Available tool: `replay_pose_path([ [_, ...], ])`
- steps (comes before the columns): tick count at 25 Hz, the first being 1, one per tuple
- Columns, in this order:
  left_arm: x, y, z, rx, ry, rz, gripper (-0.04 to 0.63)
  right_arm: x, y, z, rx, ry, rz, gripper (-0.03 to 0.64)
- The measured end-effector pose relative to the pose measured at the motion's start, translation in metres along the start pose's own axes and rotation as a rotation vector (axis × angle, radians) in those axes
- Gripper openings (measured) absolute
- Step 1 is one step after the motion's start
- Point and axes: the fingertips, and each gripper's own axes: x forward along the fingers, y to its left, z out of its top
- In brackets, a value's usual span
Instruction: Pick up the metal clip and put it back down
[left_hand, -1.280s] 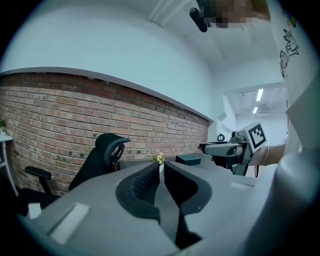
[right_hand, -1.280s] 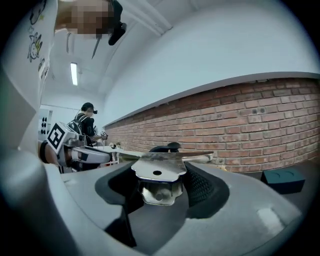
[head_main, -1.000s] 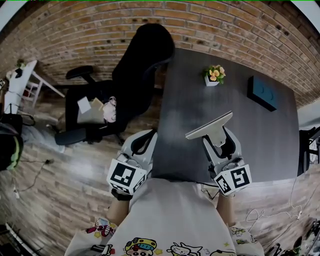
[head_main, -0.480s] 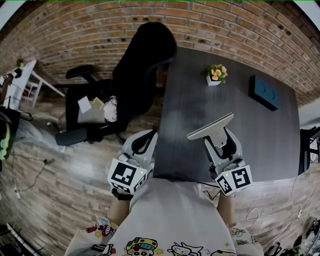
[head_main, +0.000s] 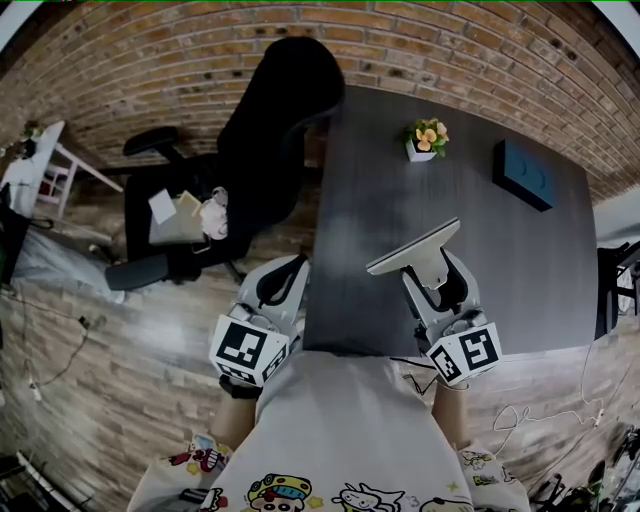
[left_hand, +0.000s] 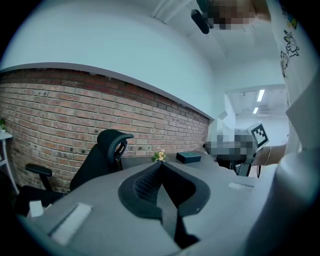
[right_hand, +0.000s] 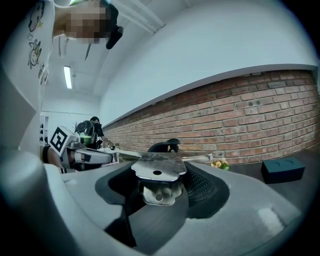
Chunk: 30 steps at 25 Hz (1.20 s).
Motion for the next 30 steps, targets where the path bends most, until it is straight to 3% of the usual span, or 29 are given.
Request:
replay_pose_path([
  [10, 0.0, -0.008, -0.006, 0.0, 0.032, -0.001, 0.014, -0.002, -0.003, -0.017, 0.013, 0.051, 0.009, 0.287],
  [30, 0.001, -0.012, -0.056, -0.098, 0.16, 0.029, 0.014, 0.033, 0.01, -0.121, 0.036, 0.348, 0.119, 0.287],
])
